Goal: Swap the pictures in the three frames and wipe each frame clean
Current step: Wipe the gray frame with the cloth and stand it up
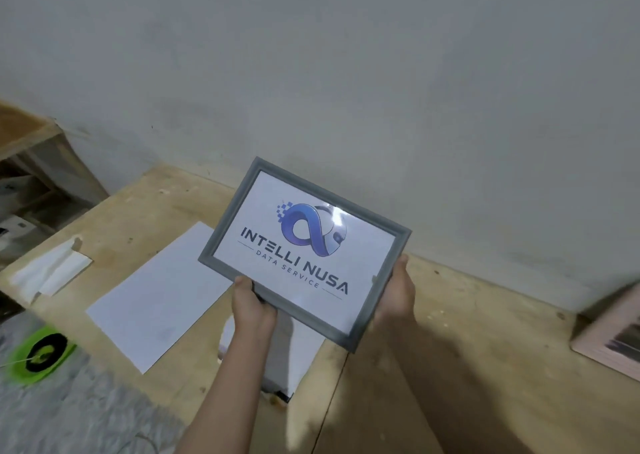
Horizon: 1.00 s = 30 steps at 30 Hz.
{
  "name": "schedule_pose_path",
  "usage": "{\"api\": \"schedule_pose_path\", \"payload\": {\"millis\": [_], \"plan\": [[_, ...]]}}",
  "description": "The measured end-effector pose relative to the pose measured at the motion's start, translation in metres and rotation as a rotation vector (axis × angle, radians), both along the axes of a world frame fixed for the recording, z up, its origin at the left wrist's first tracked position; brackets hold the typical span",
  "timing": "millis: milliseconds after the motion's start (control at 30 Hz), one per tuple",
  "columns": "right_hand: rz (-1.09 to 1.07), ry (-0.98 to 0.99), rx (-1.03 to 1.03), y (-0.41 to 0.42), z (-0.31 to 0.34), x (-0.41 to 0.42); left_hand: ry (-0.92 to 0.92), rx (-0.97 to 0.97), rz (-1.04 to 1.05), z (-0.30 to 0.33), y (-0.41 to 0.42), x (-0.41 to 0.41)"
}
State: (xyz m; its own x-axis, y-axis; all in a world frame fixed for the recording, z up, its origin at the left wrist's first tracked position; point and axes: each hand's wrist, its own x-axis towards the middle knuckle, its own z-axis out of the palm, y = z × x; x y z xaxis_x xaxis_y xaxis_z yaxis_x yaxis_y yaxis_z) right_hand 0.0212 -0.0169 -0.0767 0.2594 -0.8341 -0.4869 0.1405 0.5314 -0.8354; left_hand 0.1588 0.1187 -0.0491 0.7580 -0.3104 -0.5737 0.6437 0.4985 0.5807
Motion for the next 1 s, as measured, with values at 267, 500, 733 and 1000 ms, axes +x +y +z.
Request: {"api": "schedule_pose_path", "payload": {"millis": [267,500,733,1000], "plan": [[-0.303,0.281,-0.195,-0.037,0.048,-0.061,-0.056,-0.079,-0.405,-0.009,-0.033,-0.039],[-0.449,0.309,-0.374,-0.085,0.067,-0.138,-0.369,0.329,-0.569,0.006,-0.065,-0.027],[-0.427,0.416,-0.482,-0.117,0.069,-0.193,-0.923,0.598,-1.011,0.012,-0.126,-0.038],[-0.299,0.677,-0.6,-0.142,0.046,-0.227,-1.036,0.657,-0.964,-0.017,-0.175,-0.078]]}}
